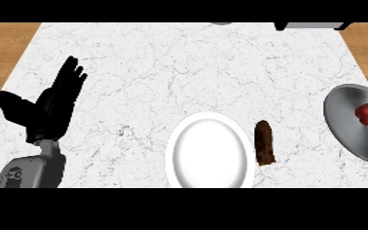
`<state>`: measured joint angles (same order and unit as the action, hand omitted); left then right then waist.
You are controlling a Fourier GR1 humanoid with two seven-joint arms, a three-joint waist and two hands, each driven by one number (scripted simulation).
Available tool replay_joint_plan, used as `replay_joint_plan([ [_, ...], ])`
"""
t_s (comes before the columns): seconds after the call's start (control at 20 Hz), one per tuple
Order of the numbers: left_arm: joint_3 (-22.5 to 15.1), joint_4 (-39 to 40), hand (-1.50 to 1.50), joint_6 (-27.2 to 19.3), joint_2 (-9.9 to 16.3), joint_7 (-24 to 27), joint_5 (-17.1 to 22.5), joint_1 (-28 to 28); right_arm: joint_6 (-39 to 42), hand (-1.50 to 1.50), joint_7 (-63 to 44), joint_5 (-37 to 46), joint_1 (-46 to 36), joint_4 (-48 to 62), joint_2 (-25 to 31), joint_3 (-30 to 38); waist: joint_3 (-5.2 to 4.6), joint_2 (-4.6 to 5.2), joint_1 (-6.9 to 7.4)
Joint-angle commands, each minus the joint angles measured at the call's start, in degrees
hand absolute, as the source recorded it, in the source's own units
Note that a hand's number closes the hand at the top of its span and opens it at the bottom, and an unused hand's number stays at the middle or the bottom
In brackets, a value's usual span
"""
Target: Pick the bell pepper from the plate and place it in the pan
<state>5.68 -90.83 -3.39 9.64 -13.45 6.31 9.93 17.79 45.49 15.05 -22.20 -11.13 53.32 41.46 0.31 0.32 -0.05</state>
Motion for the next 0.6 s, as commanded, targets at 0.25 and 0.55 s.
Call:
replay_joint_plan([
  [0.25,-0.8,-1.7,0.00,-1.4,-0.9,-1.0,-1.1,-1.1,20.3,-1.50,7.4,-5.0,11.4,1.5,6.9,3.5,0.16,-0.22,-0.59],
  [0.55,0.6,-1.4,0.00,0.6,0.4,-0.3,0.5,-1.9,19.6,-1.50,8.6,-7.1,14.4,-1.3,6.2,4.2,0.05,-0.33,-0.17],
])
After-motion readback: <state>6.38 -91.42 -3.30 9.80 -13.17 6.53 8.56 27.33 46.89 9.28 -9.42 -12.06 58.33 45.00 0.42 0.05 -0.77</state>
